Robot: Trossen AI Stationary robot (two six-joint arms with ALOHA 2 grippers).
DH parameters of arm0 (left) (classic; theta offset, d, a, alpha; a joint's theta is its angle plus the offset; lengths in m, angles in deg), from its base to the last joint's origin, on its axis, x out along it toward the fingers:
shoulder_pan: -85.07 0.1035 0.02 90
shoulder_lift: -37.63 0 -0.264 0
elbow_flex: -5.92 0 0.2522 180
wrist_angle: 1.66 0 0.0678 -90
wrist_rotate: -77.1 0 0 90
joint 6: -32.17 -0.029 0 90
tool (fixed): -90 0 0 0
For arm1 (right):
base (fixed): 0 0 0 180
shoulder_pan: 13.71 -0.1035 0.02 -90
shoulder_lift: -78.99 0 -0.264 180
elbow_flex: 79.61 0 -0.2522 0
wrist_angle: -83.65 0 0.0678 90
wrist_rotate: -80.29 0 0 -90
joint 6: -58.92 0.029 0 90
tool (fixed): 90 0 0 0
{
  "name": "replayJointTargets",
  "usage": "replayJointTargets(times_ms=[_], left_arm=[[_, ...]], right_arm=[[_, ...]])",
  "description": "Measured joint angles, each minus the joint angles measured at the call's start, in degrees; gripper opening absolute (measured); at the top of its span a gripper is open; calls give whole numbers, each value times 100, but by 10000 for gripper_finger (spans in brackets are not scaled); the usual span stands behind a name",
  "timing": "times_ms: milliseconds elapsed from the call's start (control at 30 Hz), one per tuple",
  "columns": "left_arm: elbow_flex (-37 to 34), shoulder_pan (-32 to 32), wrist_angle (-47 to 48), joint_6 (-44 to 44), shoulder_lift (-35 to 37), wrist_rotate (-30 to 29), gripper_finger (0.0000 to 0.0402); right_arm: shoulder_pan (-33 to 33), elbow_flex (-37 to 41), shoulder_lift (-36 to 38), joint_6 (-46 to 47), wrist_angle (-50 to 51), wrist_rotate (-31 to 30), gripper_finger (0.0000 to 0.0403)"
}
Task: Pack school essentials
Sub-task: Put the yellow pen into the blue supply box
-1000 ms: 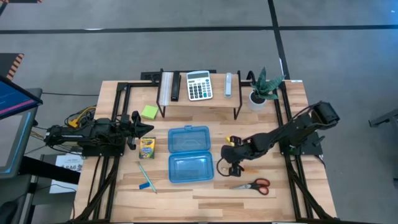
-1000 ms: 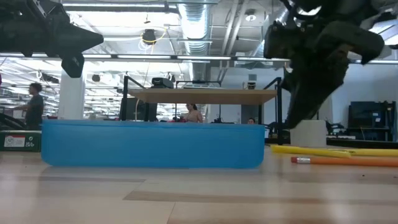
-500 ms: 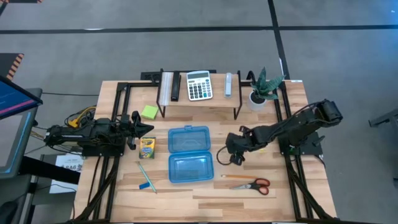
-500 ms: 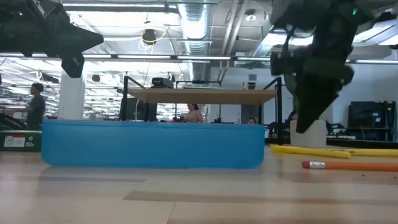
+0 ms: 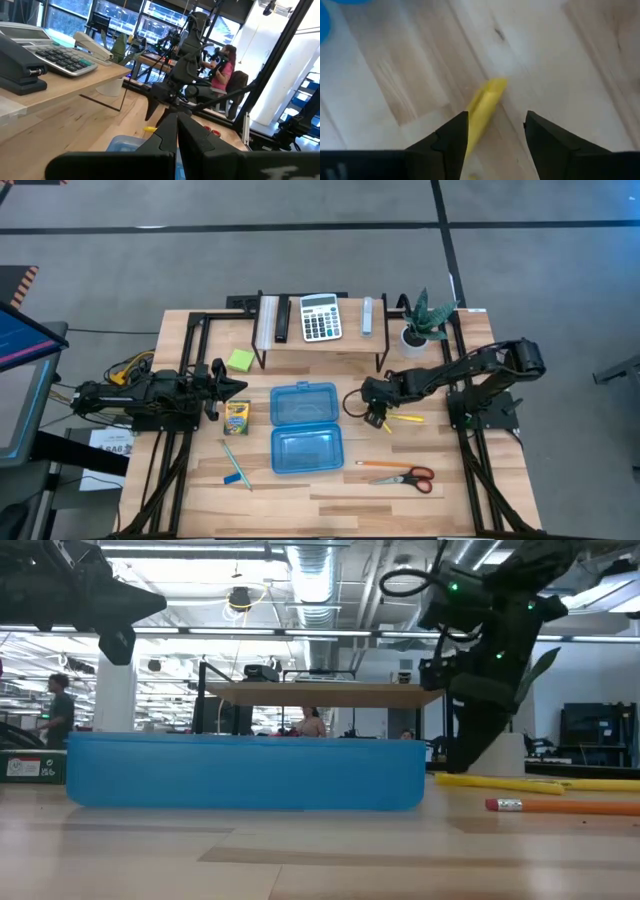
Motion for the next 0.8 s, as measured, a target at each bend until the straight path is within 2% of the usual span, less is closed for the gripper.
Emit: replayJointTargets(times_ms=[167,333,433,667,800], left_arm=[[0,0,19,0,2,11,0],[0,-2,104,2,-1,15,0],[0,-4,116,2,-1,13,0],[0,-4,118,2,-1,-5,0],[0,-4,118,2,-1,-5,0]], right_arm=[[-6,-34,-392,-11,-160,106,209],[-5,-52,-672,-1,-127,99,185],[-6,-51,-677,-41,-158,103,156],[-2,4,-299,-151,-13,107,61],[2,13,-175,-149,79,107,35]])
